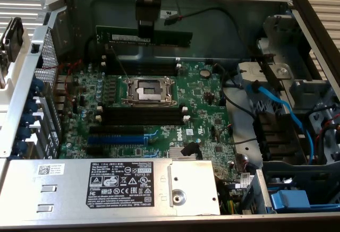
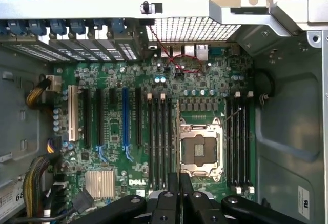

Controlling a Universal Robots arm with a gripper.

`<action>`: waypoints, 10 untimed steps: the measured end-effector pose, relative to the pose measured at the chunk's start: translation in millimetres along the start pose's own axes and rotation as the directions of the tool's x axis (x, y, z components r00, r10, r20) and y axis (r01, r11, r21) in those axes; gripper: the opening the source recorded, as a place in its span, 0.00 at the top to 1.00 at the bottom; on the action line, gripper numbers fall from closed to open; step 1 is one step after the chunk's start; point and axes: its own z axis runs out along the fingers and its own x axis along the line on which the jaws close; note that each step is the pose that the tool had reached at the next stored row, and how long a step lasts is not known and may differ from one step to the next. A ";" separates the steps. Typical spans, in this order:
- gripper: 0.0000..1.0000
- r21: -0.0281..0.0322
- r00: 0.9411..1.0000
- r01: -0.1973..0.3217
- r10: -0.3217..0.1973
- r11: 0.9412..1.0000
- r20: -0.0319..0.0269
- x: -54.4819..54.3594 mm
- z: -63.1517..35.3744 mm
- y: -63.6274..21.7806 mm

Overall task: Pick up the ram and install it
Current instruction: 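Insert the ram into the slot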

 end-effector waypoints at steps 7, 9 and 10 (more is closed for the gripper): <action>0.87 0.000 1.000 0.000 0.000 1.000 0.000 2.2 8.6 -0.3; 0.87 0.000 1.000 0.000 0.000 1.000 0.000 3.6 9.1 -0.3; 0.87 0.000 1.000 0.000 0.000 1.000 0.000 4.5 9.4 -0.3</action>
